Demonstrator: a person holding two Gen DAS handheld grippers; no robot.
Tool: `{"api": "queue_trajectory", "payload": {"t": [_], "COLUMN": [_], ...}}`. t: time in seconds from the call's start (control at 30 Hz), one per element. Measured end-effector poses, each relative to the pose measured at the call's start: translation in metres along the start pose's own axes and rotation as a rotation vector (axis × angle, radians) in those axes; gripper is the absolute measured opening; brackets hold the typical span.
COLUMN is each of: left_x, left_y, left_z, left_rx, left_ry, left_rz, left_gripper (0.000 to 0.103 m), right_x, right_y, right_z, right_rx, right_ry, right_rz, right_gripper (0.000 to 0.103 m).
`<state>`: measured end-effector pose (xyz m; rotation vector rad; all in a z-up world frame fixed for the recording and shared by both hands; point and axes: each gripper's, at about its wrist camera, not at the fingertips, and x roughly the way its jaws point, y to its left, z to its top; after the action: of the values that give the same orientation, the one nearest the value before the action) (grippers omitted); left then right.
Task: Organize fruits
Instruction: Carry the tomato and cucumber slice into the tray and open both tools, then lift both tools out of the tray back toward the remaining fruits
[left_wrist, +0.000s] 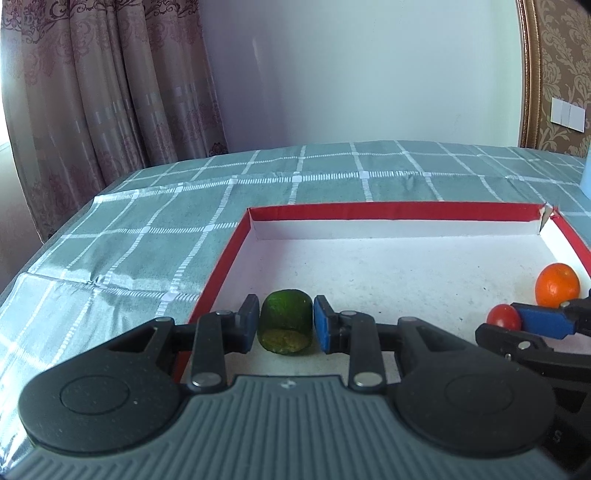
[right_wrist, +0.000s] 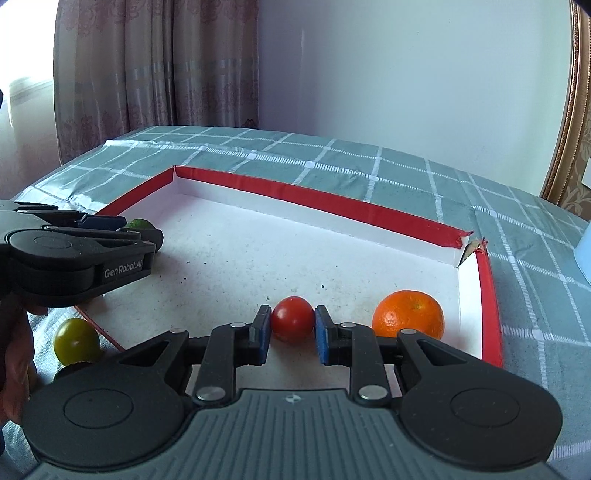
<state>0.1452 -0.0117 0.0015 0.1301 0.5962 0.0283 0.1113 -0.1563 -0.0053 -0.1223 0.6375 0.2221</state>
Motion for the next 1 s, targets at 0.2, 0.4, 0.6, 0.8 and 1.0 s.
{"api": "queue_trajectory", "payload": {"t": [0.2,0.4,0.6,0.8,1.0], "left_x": [-0.005,-0.018,-0.039,-0.06,-0.074], "left_y": [0.002,0.002,0.012,0.033,0.045], "left_z": [0.0,-0.004,-0.013,-0.023,-0.039], "left_rx": [-0.008,0.008,-0.021,-0.11,-0.125], "left_ry": [-0.022,-0.08,-0.141,-0.187,-0.189], "left_rz": [0.001,-0.008,-0.028,-0.032,0.006], "left_gripper": [0.051,0.075,0.081,0.092,0.096], "right_x": [0.0,0.0,-0.004,-0.024,-0.055], "right_y": [-0.001,-0.007,-0.009,-0.012,-0.012], "right_z": [0.0,-0.002,-0.004,-0.009,-0.023], "right_rx": [0.003,0.031,0.041,0.058,0.049], "right_ry": [-0.001,0.004,-0.002,-0.048,-0.102], "right_rz": [-0.009,0.019,0.015,0.03,0.033], "right_gripper": [0.031,0.067,0.067,0.067,0.067]}}
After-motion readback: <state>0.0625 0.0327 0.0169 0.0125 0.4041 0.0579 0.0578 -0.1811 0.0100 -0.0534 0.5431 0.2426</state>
